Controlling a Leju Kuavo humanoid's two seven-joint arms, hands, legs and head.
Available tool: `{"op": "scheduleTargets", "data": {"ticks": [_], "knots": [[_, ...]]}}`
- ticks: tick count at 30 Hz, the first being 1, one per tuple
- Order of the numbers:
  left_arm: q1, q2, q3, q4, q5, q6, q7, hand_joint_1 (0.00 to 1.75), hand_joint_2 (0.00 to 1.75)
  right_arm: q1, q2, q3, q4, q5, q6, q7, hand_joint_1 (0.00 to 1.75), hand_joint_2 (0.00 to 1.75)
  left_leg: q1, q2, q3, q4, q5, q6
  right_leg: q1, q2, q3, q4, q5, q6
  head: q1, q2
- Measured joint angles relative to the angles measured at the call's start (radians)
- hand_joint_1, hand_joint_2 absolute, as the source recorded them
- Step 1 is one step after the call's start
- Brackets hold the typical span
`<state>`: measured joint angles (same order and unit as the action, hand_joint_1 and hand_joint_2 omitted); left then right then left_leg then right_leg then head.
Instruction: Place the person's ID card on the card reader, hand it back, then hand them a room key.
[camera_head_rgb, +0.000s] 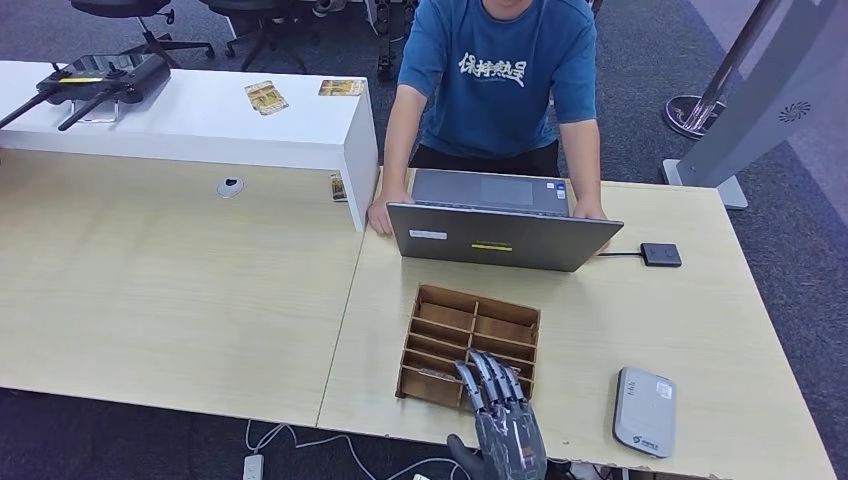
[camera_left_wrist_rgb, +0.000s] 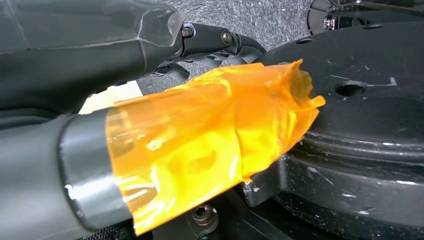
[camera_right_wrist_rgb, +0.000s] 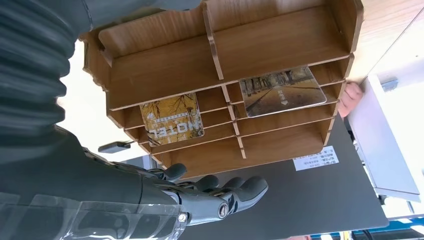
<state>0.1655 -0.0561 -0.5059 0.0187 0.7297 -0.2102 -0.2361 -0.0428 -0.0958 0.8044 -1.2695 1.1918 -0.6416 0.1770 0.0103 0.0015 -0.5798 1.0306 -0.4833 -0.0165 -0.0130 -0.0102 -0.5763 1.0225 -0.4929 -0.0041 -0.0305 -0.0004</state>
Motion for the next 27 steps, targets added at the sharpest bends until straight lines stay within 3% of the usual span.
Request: {"op": "scheduleTargets", "data": {"ticks": [20,27], "knots": [[0.000,0.002,0.000,0.000,-0.015,0.001,0.000,0.00,0.00,0.012,0.063,-0.084,-0.049,0.066,0.004,-0.013,0.00,1.75,0.000,0.000,0.000,0.000,0.000,0.000,0.000,0.000,0.000,0.000,0.000,0.000,0.000,0.000],[0.000,-0.001,0.000,0.000,-0.014,0.009,0.000,0.00,0.00,0.039,0.063,-0.113,-0.134,0.181,-0.005,0.038,0.00,1.75,0.000,0.000,0.000,0.000,0.000,0.000,0.000,0.000,0.000,0.000,0.000,0.000,0.000,0.000]]}}
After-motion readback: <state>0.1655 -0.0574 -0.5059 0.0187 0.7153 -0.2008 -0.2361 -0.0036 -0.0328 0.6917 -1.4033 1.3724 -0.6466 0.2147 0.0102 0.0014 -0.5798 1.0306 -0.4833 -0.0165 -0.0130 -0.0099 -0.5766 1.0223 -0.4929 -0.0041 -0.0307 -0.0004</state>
